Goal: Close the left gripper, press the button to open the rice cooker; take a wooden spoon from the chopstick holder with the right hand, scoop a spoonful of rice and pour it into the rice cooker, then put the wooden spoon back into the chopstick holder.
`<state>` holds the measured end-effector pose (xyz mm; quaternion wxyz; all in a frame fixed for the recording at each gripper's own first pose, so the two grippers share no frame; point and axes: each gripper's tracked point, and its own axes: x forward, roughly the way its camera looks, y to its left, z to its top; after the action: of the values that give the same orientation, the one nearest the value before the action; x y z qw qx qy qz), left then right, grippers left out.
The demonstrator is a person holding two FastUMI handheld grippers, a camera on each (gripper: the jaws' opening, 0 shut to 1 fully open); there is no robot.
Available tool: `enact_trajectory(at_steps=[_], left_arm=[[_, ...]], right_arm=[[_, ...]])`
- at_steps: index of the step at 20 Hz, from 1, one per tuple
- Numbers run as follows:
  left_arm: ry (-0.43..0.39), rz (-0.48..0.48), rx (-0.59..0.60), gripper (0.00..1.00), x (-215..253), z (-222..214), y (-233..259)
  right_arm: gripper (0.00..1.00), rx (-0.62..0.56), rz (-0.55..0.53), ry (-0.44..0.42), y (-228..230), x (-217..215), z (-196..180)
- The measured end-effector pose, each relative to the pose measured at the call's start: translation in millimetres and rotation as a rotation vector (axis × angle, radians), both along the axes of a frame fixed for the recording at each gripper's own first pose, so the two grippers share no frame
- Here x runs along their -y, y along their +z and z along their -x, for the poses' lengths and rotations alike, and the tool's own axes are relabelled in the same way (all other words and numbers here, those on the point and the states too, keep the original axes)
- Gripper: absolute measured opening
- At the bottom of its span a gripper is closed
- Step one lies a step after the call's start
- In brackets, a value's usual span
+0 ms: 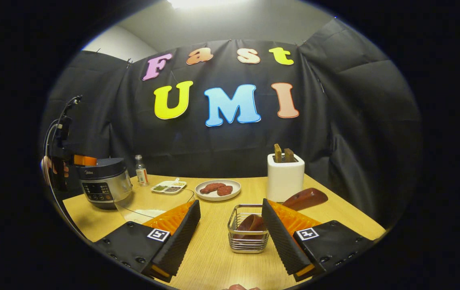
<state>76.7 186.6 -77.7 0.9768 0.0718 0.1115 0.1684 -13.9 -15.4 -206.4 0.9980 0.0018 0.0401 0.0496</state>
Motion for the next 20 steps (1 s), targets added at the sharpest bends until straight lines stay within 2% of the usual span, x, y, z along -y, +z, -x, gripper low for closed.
enact_trajectory(at_steps=[3,6,9,12,14,18,20], left_arm=[[-0.079,-0.027,0.097,0.97,37,11,38],[-0.168,-0.091,0.144,0.97,74,17,73],[-0.233,-0.036,0.216,0.97,115,16,93],[-0.291,0.021,0.254,0.97,135,23,108],[-0.266,-0.032,0.278,0.96,124,26,123],[-0.197,-0.144,0.276,0.96,109,34,128],[-0.194,-0.132,0.273,0.96,110,33,123]], right_arm=[[0.98,0.028,0.021,-0.046,23,8,-7],[0.98,0.083,0.029,-0.099,61,16,-14],[0.98,0.133,-0.028,-0.096,101,8,-17],[0.98,0.181,0.008,-0.092,136,6,-14],[0.98,0.229,0.040,-0.117,159,9,-8],[0.98,0.247,0.068,-0.098,179,3,-3],[0.98,0.244,0.061,-0.094,182,0,-5]])
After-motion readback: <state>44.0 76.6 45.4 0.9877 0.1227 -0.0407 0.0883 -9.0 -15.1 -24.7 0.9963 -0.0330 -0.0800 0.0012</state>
